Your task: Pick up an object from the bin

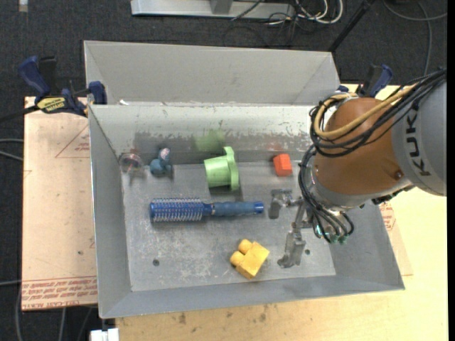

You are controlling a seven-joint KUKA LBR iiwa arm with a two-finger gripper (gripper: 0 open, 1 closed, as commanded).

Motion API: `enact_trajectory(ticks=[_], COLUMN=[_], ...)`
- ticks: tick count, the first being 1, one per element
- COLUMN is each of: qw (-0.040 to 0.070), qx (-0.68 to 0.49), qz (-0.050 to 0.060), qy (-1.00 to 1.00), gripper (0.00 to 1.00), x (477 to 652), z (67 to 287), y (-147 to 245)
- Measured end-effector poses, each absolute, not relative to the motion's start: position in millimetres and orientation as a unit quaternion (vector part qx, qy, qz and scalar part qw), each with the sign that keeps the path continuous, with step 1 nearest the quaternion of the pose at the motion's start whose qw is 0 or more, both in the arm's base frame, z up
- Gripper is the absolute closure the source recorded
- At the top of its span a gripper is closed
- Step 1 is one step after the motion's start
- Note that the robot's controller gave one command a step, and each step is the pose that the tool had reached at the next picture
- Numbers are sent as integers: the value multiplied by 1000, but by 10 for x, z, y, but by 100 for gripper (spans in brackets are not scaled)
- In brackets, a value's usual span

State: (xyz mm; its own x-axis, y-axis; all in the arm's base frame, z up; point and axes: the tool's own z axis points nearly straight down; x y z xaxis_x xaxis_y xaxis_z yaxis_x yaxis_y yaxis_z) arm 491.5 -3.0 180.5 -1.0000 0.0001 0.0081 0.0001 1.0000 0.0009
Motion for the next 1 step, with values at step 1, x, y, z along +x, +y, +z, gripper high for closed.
enact_trajectory(ticks=[1], qw=[2], qx=[168], qz=[-1], qy=[-986], gripper=[0], x=[5057], z=[672], y=[-40])
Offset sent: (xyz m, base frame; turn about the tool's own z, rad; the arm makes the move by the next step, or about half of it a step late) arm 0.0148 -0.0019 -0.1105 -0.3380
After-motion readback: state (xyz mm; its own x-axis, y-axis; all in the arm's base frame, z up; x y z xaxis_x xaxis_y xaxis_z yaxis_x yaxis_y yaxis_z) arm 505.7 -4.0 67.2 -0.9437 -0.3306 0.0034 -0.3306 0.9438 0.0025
